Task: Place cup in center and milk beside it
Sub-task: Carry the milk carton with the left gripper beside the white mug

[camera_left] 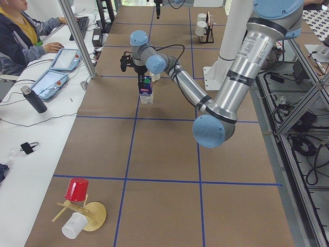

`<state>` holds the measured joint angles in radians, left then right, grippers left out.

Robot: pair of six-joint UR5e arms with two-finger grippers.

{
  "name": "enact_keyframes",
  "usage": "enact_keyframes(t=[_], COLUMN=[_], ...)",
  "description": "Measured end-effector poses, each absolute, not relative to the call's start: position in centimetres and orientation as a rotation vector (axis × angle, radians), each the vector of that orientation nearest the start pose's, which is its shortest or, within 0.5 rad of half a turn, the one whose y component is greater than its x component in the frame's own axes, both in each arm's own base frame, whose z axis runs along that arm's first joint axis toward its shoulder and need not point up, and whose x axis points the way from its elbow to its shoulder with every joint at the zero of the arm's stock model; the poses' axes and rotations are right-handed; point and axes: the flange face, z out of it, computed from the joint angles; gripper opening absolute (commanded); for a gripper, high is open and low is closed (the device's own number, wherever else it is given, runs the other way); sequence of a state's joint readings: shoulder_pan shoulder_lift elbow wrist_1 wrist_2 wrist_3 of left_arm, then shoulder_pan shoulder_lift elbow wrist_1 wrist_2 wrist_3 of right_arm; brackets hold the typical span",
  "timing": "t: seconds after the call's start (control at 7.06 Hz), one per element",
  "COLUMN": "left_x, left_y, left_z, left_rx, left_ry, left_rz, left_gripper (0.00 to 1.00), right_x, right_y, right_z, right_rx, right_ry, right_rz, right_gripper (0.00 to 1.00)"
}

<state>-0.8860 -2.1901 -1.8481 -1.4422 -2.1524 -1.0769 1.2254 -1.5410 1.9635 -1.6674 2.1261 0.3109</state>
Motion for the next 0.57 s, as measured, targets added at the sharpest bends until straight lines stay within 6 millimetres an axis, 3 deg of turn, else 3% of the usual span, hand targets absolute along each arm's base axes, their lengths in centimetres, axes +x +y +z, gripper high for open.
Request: enact_keyframes(t=[0.28, 0.57], left_x=[39.6, 42.0], left_y=[-54.1, -54.9], left_z=[15.0, 13.8], left_rx=[0.057, 0.072], left_ry=[0.879, 0.87], left_rz=[-0.167, -0.171], left_gripper=[0.16, 0.16], right_x=[-6.0, -5.1], right_y=[-48.2, -48.0], right_z=[51.2, 53.1], right_rx=[0.089, 0.062], right_ry=[-0.618, -0.646], right_rz=[-0.143, -0.162], right_gripper=[1.0, 1.0])
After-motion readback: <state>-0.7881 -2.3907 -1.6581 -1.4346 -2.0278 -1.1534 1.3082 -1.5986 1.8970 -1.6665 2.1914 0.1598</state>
